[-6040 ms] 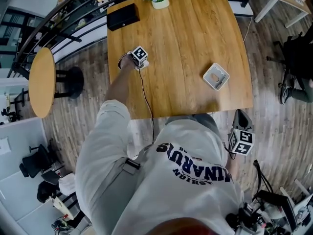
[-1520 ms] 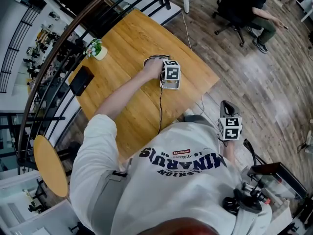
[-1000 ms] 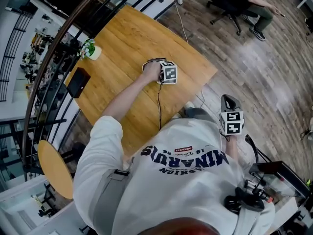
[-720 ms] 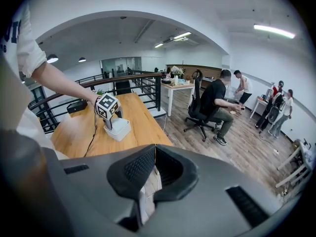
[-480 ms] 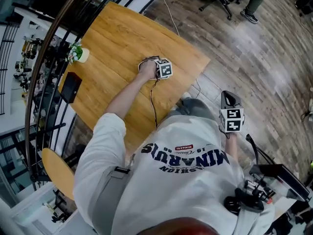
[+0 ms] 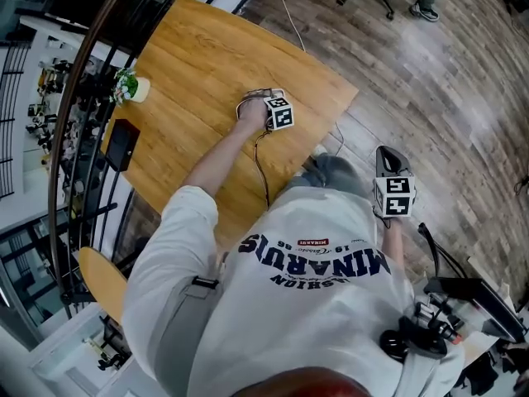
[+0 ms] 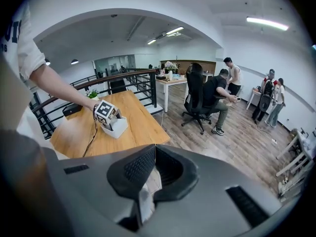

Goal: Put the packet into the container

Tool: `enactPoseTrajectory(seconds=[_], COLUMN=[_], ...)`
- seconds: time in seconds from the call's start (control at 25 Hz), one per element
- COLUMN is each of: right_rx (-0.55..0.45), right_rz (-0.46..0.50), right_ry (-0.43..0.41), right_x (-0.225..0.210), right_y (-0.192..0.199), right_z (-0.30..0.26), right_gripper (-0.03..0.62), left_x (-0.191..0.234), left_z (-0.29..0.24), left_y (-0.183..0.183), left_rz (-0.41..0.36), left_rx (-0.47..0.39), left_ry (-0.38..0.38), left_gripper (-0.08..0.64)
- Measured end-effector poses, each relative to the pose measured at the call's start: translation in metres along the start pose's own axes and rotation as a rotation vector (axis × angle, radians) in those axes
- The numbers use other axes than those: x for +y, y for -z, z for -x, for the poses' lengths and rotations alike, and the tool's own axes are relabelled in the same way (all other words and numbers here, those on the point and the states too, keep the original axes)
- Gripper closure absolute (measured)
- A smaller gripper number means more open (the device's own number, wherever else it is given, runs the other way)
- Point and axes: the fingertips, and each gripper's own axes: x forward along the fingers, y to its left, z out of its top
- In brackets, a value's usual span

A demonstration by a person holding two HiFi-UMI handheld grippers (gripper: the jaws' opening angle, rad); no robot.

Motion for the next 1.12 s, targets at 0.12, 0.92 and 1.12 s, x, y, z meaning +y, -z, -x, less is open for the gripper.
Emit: enactPoseTrajectory(seconds=[0.12, 0.92, 1.12], right_rx=[-0.001, -0.105, -0.157], right_rz=[0.006, 0.181, 0.29], right_ry=[-0.005, -0.105, -0.187], right_x=[0.004, 0.02, 0.046], right_y=[-0.004, -0.085, -0.123], right_z=[-0.002, -0.035, -0.052], right_gripper=[0.583, 0.583, 0.583], left_x=[-0.001, 0.03, 0.032], left_z=[0.002, 0.124, 0.194], left_y=[0.002, 0.001, 0.034], left_rz=[0.001, 0.256, 0.52], left_rx=[0.007, -0.322, -0.566], left_ry=[-0.004, -0.15, -0.333], left_gripper=[0.169, 0.011, 0.011])
